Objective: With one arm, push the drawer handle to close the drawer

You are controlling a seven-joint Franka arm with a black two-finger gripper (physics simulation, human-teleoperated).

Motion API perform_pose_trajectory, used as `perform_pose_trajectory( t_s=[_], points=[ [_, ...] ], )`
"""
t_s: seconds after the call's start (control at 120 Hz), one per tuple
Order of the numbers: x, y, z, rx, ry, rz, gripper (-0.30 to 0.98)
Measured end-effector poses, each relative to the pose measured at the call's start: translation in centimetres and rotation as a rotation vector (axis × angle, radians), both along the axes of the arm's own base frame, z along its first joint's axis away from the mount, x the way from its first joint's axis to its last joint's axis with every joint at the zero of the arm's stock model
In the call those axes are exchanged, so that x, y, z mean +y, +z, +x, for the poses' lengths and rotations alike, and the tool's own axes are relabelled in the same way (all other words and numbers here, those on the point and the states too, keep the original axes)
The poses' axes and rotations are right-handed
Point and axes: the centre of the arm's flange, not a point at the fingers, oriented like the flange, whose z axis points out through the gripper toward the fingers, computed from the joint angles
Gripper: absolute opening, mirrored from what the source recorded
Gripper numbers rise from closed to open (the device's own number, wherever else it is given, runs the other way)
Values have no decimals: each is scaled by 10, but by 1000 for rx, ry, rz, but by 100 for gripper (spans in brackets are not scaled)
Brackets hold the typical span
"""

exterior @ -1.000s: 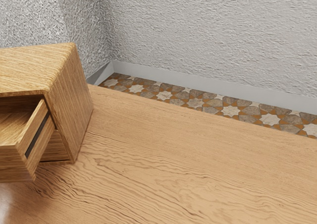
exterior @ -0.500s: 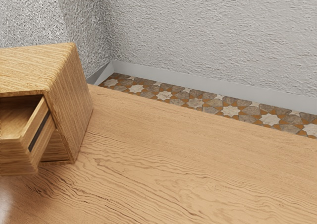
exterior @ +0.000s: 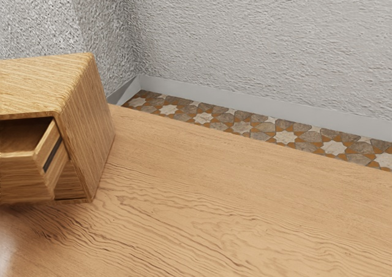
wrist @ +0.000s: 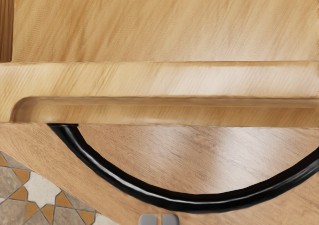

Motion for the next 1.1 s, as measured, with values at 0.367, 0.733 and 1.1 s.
perform_pose_trajectory(
  t_s=[0.367,0.733,1.1],
  points=[
    [19,-4,26,-16,-14,-11,-10],
    [38,-5,49,-34,-20,-18,-10],
    [48,0,73,-55,-41,-17,-10]
  ],
)
